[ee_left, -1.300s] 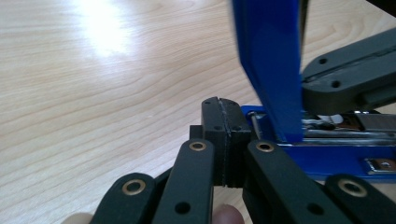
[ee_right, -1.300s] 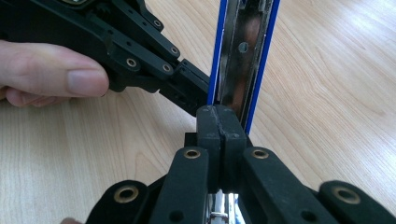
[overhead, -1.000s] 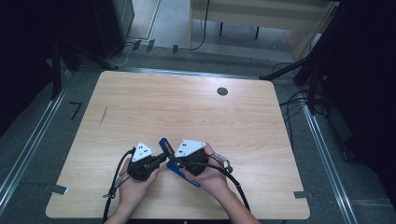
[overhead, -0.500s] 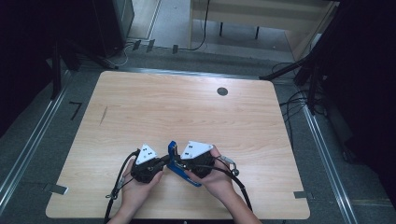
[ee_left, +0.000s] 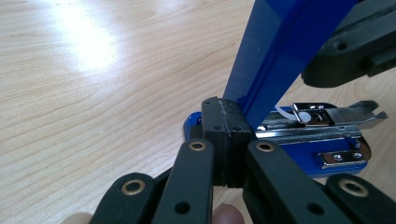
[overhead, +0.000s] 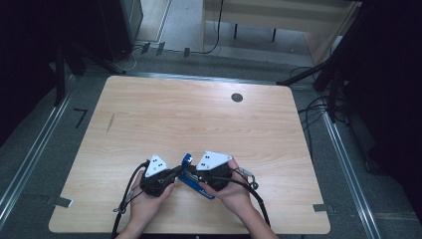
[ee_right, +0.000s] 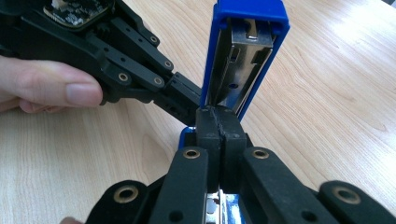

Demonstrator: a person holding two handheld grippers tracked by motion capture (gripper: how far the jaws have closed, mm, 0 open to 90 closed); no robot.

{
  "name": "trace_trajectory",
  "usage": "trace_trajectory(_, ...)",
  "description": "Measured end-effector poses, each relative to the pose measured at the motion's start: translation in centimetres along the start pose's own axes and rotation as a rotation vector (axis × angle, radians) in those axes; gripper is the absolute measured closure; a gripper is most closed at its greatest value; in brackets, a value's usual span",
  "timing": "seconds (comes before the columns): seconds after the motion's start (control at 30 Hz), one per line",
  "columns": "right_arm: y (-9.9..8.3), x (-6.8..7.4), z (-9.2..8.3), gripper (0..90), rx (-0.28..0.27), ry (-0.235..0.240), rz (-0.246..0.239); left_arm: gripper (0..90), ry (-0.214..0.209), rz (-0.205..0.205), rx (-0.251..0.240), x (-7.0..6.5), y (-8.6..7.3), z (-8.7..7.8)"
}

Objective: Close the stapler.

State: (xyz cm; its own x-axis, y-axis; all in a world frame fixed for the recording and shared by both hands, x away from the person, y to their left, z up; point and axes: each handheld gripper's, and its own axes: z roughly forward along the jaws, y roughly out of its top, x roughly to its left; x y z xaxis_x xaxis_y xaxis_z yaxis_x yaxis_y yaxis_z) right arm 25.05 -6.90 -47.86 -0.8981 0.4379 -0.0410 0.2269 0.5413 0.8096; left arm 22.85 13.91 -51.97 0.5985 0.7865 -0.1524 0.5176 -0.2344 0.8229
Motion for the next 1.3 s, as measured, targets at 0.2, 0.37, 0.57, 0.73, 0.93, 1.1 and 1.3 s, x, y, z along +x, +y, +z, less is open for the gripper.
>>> trace_trajectory(0.2,0.1,-0.1,-0.4,90.0,-0.011,-0.001,-0.002,90.0,-0.004,0.003,0.019,0.1,-0.5,0.2)
trace_trajectory(0.37,0.2,-0.4,-1.1,90.0,-0.020,-0.016,0.004,90.0,-0.010,0.002,0.028,0.3,-0.8,0.4)
trace_trajectory(0.57,0.4,-1.4,-2.6,90.0,-0.051,-0.039,0.041,88.7,-0.014,-0.008,0.043,0.3,-1.1,0.2)
trace_trajectory(0.73,1.0,-1.7,-3.5,90.0,-0.068,-0.054,0.040,89.1,-0.027,0.012,0.057,-0.1,-1.5,0.0)
trace_trajectory(0.93,2.1,-1.9,-3.7,90.0,-0.085,-0.060,0.028,90.0,-0.051,0.057,0.063,-1.2,-1.6,0.2)
trace_trajectory(1.1,3.2,-1.5,-3.2,90.0,-0.087,-0.054,0.008,90.0,-0.054,0.059,0.064,-1.4,-1.6,0.3)
trace_trajectory(1.3,4.7,-1.4,-2.5,90.0,-0.104,-0.062,-0.009,90.0,-0.054,0.082,0.076,-1.6,-1.5,0.4)
